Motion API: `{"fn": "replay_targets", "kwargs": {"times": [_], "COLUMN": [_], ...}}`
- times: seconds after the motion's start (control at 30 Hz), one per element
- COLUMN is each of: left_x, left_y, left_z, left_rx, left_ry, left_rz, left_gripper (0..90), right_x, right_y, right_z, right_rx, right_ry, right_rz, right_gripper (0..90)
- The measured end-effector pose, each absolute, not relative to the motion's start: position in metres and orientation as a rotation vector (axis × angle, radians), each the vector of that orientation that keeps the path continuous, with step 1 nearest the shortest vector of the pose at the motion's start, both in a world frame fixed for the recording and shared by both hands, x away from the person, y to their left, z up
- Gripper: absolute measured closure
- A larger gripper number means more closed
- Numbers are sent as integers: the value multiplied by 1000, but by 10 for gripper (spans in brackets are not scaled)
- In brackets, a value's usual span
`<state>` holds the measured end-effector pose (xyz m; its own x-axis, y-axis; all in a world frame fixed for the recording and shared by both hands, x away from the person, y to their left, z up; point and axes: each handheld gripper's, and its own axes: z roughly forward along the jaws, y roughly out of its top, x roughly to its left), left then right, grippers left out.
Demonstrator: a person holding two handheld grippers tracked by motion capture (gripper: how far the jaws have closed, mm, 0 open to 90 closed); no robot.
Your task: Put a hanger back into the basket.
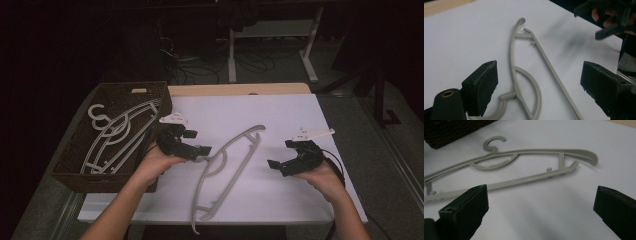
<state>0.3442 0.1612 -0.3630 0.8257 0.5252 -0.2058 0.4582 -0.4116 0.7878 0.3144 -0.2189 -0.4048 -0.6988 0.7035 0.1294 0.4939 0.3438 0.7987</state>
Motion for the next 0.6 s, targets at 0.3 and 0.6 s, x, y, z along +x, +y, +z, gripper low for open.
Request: {"fn": "replay_targets", "kwargs": {"times": [0.3,0.6], "left_x": [332,332], "left_y": [159,166], "left_z": [-396,-409], "left_rx": [2117,2118], "left_ry": [719,737], "left_rz": [85,67], "left_gripper": [147,147], "right_x": [346,380], "right_y": [-201,-183], "right_z": [-402,-416], "right_rx": [1068,1091], "right_ry": [2340,2390], "right_rz": [1272,1231], "right_gripper": [221,561]}}
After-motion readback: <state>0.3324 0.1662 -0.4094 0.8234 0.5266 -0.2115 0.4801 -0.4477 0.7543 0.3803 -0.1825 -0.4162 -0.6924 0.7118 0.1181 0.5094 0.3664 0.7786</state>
